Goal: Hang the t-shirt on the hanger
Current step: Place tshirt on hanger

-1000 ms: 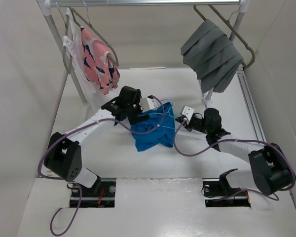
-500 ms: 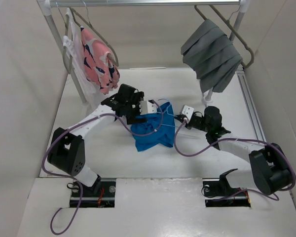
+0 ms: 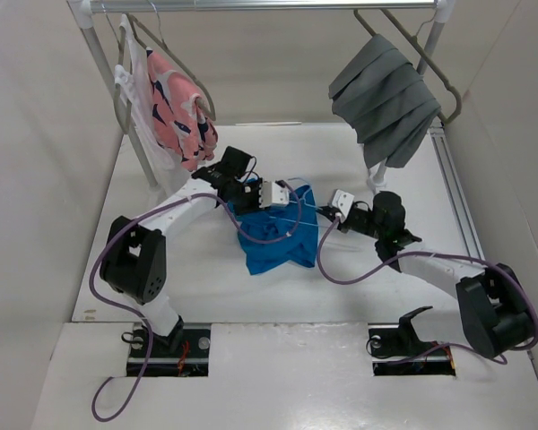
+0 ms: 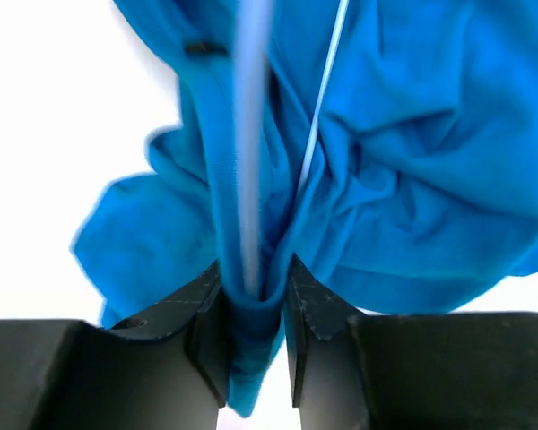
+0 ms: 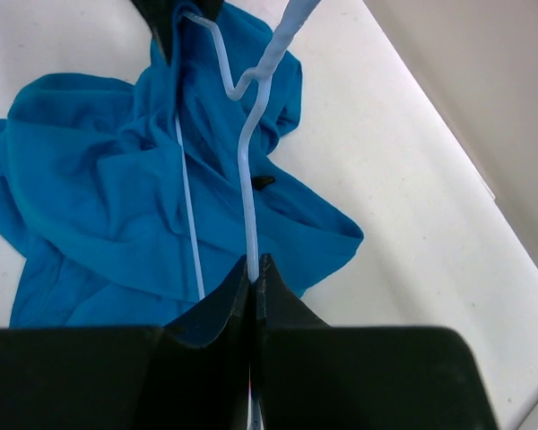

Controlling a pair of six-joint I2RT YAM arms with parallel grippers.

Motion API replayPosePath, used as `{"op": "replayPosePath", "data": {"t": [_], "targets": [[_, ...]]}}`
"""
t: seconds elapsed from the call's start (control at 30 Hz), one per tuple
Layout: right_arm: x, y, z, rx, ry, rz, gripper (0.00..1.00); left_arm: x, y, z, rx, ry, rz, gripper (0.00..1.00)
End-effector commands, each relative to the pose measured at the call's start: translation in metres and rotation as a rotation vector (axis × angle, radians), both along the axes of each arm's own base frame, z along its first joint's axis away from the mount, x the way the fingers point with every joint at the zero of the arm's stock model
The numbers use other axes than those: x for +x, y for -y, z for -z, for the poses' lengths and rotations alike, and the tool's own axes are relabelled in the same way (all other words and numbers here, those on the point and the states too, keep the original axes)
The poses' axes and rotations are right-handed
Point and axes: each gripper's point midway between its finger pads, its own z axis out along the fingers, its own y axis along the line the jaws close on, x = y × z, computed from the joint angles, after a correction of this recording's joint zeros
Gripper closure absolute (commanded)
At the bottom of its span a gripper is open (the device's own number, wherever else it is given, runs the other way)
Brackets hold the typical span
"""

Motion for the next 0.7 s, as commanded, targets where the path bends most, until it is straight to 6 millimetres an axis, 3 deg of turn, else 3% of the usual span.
{"op": "replayPosePath", "data": {"t": [0.0, 0.07, 0.23, 0.37, 0.4, 0.5, 0.6, 0.67], "targets": [[0.003, -0.007, -0.043, 0.050, 0.103, -0.039, 1.00, -0.011, 0.022, -0.054, -0.140, -0.015, 0.074, 0.78], [0.004, -0.010, -0.049, 0.040, 0.120, -0.051, 1.00, -0.023, 0.025, -0.066, -0.168, -0.053, 0.099, 0.78], [0.003, -0.023, -0.078, 0.047, 0.184, -0.073, 1.00, -0.056, 0.061, -0.103, -0.255, -0.082, 0.219, 0.77], [0.002, -0.031, -0.097, 0.065, 0.220, -0.094, 1.00, -0.068, 0.076, -0.116, -0.301, -0.114, 0.241, 0.78], [0.003, -0.032, -0.093, 0.061, 0.212, -0.094, 1.00, -0.068, 0.076, -0.116, -0.301, -0.114, 0.241, 0.78], [0.004, -0.029, -0.084, 0.048, 0.188, -0.076, 1.00, -0.050, 0.063, -0.113, -0.264, -0.080, 0.165, 0.67], [0.004, -0.025, -0.067, 0.028, 0.161, -0.069, 1.00, -0.038, 0.037, -0.121, -0.230, -0.037, 0.142, 0.45], [0.002, -0.024, -0.053, 0.010, 0.138, -0.070, 1.00, -0.044, 0.017, -0.117, -0.168, -0.036, 0.144, 0.32]]}}
